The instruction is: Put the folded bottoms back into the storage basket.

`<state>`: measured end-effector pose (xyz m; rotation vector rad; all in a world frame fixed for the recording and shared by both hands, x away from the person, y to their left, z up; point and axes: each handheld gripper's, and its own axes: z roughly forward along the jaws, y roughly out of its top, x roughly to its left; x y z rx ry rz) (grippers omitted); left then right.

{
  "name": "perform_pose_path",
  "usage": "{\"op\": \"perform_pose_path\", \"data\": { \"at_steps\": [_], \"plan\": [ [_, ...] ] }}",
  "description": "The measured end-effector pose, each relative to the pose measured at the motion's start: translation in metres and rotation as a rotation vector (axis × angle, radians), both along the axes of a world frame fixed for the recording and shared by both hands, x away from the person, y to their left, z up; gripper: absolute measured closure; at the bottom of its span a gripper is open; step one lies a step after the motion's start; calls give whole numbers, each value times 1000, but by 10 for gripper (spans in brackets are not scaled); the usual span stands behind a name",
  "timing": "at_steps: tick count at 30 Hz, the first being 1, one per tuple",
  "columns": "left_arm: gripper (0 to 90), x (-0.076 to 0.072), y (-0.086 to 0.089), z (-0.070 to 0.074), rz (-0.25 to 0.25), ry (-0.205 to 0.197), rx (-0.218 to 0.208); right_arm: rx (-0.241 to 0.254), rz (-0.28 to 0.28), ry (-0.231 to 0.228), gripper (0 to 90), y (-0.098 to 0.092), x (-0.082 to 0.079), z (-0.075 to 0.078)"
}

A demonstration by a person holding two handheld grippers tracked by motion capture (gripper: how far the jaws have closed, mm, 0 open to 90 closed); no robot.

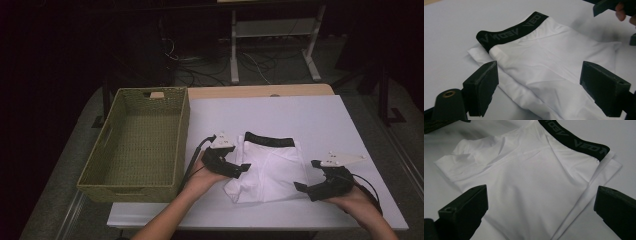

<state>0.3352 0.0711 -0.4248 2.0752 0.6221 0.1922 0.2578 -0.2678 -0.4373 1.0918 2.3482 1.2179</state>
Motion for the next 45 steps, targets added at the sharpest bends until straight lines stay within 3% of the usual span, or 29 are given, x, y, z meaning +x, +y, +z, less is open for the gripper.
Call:
{"op": "perform_pose_path", "data": {
  "at_steps": [8,20,27,29,42,45],
  "plan": [
    [185,17,-4,-6,39,20,-12,3,1,0,0,0,0,0],
    [244,50,-15,-14,84,35,5,2,4,0,0,-1,-1,0],
    [262,67,-24,-14,106,34,38,0,7,-1,0,-1,-1,0],
    [297,75,-26,-17,116,56,40,1,8,-2,0,-1,-1,0],
    [320,91,-32,-31,136,72,76,2,7,2,0,-2,-1,-2],
    [329,92,-34,-35,122,83,91,2,7,2,0,-2,-1,-2]
  ]
}}
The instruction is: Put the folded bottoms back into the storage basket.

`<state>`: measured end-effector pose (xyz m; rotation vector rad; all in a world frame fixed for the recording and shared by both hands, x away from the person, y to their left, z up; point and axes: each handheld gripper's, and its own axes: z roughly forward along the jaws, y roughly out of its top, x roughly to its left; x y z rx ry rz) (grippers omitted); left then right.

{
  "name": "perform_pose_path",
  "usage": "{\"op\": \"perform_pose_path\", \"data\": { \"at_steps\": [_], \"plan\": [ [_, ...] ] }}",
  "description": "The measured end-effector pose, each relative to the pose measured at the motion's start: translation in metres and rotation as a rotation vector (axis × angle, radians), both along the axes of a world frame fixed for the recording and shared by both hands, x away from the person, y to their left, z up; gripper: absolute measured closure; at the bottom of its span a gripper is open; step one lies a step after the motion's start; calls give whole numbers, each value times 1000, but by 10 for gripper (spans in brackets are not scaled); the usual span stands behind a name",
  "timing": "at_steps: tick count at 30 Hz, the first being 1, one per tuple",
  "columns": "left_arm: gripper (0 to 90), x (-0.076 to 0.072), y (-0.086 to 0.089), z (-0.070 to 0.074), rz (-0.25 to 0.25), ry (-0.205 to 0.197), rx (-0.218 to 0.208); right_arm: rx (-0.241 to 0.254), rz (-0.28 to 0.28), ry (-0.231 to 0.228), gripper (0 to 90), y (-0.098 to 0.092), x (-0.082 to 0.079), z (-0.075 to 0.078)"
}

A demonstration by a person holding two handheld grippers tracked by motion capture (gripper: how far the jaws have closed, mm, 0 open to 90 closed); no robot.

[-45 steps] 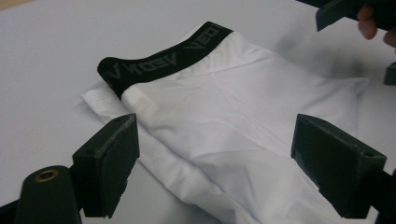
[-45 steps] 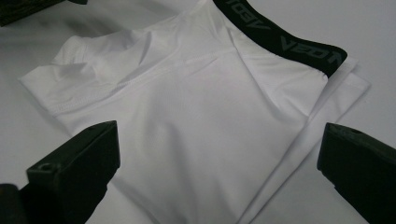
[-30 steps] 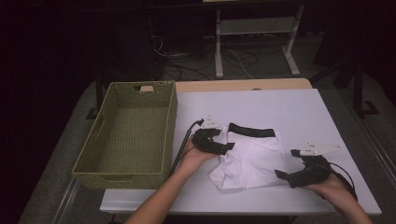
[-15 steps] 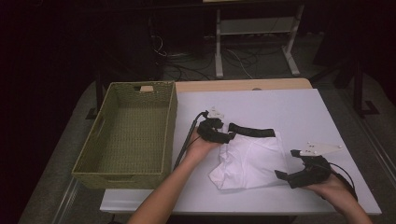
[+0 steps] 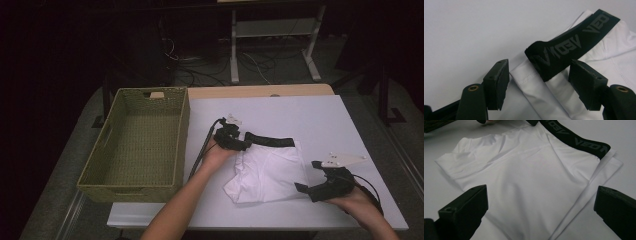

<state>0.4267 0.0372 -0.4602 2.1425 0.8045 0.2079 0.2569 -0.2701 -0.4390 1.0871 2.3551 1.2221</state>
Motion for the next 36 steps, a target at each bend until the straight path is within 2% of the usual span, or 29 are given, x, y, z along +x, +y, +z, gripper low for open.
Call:
{"op": "perform_pose_path", "data": {
  "at_steps": [12,14,15,23,26,31,36],
  "plan": [
    [400,-2,-4,-3,-25,1,7,0,-1,-1,0,0,0,1],
    [461,-2,-5,-3,-35,2,-1,0,0,-2,0,0,0,1],
    [461,-3,-5,-3,-40,3,-4,0,0,-2,0,0,0,1],
    [650,-3,-6,-4,-82,35,-45,-1,1,0,0,1,0,0],
    [703,-3,-5,-5,-101,35,-49,-2,2,1,0,1,0,0],
    [750,-3,-7,-4,-108,35,-43,-1,0,-2,0,0,-2,0],
    [760,-3,-8,-3,-109,39,-29,-1,-18,22,0,-3,-5,0]
  ]
}}
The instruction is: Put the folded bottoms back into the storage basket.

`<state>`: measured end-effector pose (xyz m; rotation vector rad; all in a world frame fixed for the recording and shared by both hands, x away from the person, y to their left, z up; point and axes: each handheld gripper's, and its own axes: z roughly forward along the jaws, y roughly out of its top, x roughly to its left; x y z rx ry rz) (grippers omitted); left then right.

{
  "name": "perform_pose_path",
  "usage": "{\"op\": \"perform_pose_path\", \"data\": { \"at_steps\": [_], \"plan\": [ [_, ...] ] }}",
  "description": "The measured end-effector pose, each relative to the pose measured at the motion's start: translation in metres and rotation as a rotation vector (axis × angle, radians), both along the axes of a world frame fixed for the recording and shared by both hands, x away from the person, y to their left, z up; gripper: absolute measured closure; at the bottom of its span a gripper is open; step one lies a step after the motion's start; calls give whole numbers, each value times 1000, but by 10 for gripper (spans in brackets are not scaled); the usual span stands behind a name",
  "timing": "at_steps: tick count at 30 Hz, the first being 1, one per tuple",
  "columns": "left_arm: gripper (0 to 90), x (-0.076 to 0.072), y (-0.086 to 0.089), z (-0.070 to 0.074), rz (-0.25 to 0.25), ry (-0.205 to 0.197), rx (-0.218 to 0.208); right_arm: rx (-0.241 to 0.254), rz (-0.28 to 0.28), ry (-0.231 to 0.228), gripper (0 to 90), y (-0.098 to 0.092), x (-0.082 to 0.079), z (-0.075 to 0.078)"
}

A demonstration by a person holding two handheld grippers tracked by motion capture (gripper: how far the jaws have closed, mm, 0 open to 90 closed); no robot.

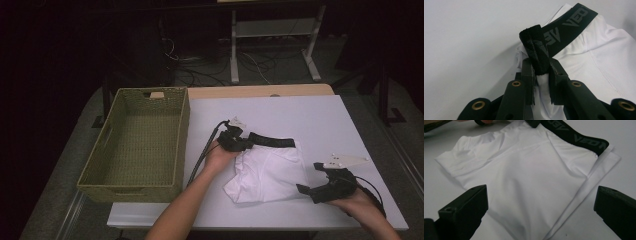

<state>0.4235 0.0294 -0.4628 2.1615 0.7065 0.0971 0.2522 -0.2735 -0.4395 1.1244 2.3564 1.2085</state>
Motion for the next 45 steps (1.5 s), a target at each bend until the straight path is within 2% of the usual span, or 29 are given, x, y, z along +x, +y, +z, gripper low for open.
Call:
{"op": "perform_pose_path", "data": {
  "at_steps": [8,10,12,15,21,22,25,27,32,33,38,39,43,45],
  "plan": [
    [761,-1,-1,0,-1,-8,7,-17,9,31,68,-1,-10,0],
    [761,-1,-1,0,1,-9,8,-26,-6,43,101,-4,-12,-3],
    [762,-1,-1,1,0,-14,14,-2,-20,57,138,-8,-15,-9],
    [762,-1,-1,0,-1,-12,10,-23,-17,69,176,-8,-16,-12],
    [764,-1,-1,0,0,-12,10,-26,-3,99,301,-8,-17,-15],
    [765,-1,-1,0,0,-12,10,-36,7,110,341,-8,-17,-16],
    [765,-1,-1,0,0,-10,11,-58,21,120,368,-7,-17,-19],
    [765,-1,-1,0,0,-11,11,-79,33,129,421,-6,-16,-22],
    [765,-1,-1,0,1,-9,10,-89,32,114,508,-6,-17,-23],
    [765,-1,-1,0,1,-10,12,-96,34,106,562,-6,-17,-23],
    [767,-1,-1,0,6,-5,1,-124,39,85,711,-5,-17,-23],
    [767,-1,-1,0,7,-2,-1,-124,39,85,711,-5,-17,-23],
    [783,-1,-1,0,12,2,-4,-151,50,68,812,-3,-16,-23],
    [789,-2,-1,0,16,6,-6,-152,52,68,826,-3,-16,-22]
  ]
}}
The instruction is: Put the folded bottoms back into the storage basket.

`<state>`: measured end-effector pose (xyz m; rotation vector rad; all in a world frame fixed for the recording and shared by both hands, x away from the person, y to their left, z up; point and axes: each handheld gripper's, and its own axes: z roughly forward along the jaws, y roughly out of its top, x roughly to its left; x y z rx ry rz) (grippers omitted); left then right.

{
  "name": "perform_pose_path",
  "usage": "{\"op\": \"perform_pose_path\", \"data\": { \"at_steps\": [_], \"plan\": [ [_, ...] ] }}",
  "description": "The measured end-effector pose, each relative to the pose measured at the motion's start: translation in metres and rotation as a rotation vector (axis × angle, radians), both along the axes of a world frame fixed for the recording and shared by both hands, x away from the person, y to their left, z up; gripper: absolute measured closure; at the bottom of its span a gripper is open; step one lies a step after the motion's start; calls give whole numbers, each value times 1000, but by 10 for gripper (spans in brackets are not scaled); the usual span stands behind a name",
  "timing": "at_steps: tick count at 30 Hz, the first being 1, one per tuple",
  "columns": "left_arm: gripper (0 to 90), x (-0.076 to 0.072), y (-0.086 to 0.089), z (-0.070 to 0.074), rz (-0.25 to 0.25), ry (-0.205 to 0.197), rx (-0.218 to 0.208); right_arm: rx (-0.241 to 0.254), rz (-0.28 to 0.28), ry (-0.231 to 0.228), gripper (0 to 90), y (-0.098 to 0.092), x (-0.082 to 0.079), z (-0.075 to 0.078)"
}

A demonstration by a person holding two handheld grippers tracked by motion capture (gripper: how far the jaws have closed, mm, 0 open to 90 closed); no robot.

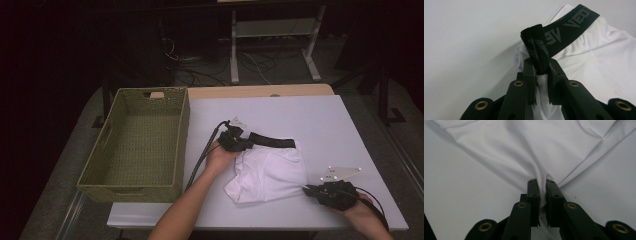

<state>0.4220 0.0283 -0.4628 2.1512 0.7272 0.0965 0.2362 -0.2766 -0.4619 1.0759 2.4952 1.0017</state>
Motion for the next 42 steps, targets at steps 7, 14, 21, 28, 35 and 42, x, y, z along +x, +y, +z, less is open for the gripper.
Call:
{"op": "perform_pose_path", "data": {
  "at_steps": [7,14,21,28,35,42],
  "plan": [
    [803,0,1,3,1,6,-21,12,12,15,836,0,3,2],
    [806,-4,3,19,-13,5,-79,76,32,-16,836,3,10,18],
    [809,-11,3,42,-44,-10,-114,112,66,-65,837,15,19,38],
    [810,-15,5,61,-58,-13,-119,135,82,-122,837,27,30,58],
    [810,-18,11,86,-49,-27,-121,163,118,-172,838,43,45,82],
    [810,-21,20,115,-22,-51,-101,190,150,-208,837,60,59,102]
  ]
}}
